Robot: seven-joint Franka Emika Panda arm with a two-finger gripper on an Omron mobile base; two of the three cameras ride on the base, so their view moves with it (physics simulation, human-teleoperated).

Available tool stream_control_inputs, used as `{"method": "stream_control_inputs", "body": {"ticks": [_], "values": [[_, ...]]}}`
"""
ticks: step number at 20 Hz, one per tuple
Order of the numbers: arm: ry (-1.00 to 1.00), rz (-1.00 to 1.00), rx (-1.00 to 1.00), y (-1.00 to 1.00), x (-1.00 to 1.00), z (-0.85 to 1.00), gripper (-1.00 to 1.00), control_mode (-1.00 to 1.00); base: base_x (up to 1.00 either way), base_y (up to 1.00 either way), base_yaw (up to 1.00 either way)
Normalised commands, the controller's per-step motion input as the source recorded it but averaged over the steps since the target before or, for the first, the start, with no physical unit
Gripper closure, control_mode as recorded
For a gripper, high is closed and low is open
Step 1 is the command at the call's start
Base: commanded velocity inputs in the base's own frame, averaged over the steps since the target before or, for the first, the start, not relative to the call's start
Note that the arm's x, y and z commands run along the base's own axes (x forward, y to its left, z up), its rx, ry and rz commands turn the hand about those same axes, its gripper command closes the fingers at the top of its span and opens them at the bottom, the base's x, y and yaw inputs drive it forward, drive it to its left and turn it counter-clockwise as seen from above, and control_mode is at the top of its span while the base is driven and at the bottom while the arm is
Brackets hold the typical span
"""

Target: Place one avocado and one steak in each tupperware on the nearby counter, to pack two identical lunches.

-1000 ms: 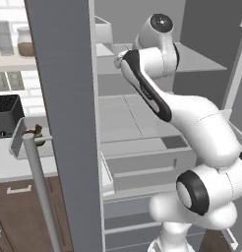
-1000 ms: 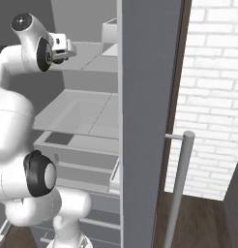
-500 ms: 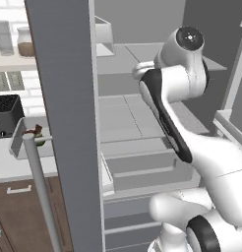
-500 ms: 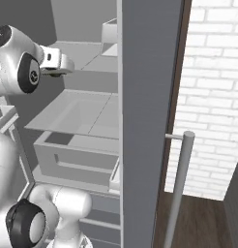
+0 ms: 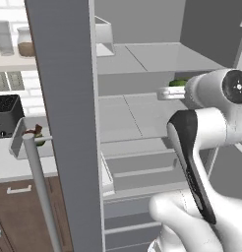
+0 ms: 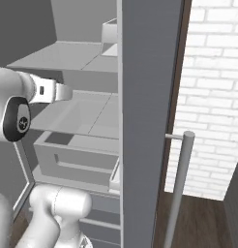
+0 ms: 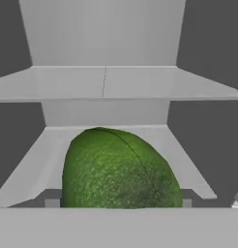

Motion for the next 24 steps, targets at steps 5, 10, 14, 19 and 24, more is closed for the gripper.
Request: {"method": "stream_control_inputs", "body": {"ticks": [5, 10, 14, 19, 24], "values": [[-0.02, 0.0, 0.01, 0.0, -1.0, 0.0, 1.0, -1.0, 0.0, 0.0, 0.0], [0.0, 0.05, 0.0, 0.05, -1.0, 0.0, 1.0, -1.0, 0.0, 0.0, 0.0], [0.0, 0.02, 0.0, 0.03, -0.25, 0.0, 1.0, 1.0, -0.75, 0.13, 0.05], [0.0, 0.0, 0.0, 0.0, 0.0, 0.0, 1.0, 1.0, -1.0, 0.38, 0.05], [0.0, 0.0, 0.0, 0.0, 0.0, 0.0, 1.0, 1.0, -0.25, 0.94, 0.09]]}}
